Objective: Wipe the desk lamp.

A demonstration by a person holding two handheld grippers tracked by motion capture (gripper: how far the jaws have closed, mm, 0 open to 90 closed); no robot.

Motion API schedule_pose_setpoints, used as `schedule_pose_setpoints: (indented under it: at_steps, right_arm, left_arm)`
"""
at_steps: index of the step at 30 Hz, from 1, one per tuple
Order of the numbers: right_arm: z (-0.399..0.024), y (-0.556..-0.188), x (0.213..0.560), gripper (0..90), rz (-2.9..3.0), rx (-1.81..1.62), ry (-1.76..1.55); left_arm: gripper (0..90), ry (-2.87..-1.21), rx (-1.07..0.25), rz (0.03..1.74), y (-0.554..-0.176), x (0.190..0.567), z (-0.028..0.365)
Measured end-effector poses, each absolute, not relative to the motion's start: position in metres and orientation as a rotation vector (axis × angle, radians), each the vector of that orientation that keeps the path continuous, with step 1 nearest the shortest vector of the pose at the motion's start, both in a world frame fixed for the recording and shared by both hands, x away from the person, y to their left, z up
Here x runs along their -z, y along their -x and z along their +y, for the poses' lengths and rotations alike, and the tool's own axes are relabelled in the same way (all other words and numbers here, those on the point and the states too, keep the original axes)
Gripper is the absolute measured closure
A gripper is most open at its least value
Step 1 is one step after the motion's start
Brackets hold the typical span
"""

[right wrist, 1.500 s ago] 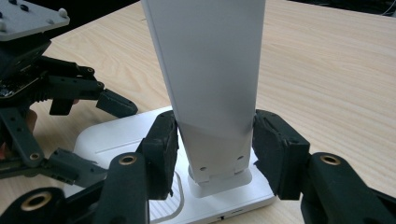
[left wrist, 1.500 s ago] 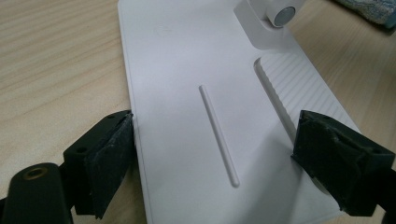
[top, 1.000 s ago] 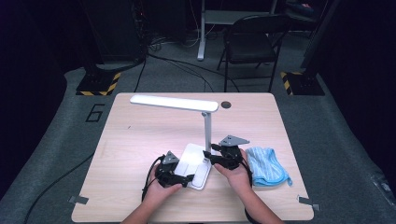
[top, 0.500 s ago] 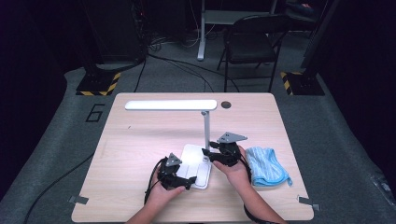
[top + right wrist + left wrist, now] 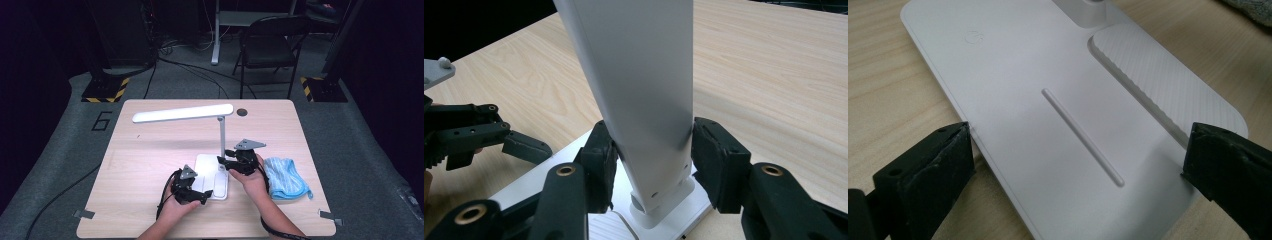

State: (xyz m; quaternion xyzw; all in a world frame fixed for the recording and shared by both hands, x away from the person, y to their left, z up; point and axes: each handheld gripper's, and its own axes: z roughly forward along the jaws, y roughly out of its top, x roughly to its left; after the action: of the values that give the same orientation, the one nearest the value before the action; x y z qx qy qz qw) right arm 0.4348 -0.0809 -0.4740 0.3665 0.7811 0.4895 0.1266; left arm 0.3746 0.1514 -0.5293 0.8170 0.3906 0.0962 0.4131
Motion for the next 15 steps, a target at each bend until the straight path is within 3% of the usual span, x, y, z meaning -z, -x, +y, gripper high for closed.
schedule_pose_setpoints:
  at_steps: [4,7,15]
  right_arm:
    - [-0.082,-0.434,0.474,52.7,2.283,-1.416,-1.062]
    - [-0.084,-0.429,0.472,45.1,2.281,-1.371,-1.077]
    - [-0.117,-0.404,0.469,39.5,2.205,-1.295,-1.063]
  left_arm:
    - [0.0,-2.048,-0.242,0.985,-0.375,0.53,0.151]
    - [0.0,-2.048,-0.242,0.985,-0.375,0.53,0.151]
    - [0.0,-2.047,-0.248,0.982,-0.375,0.53,0.152]
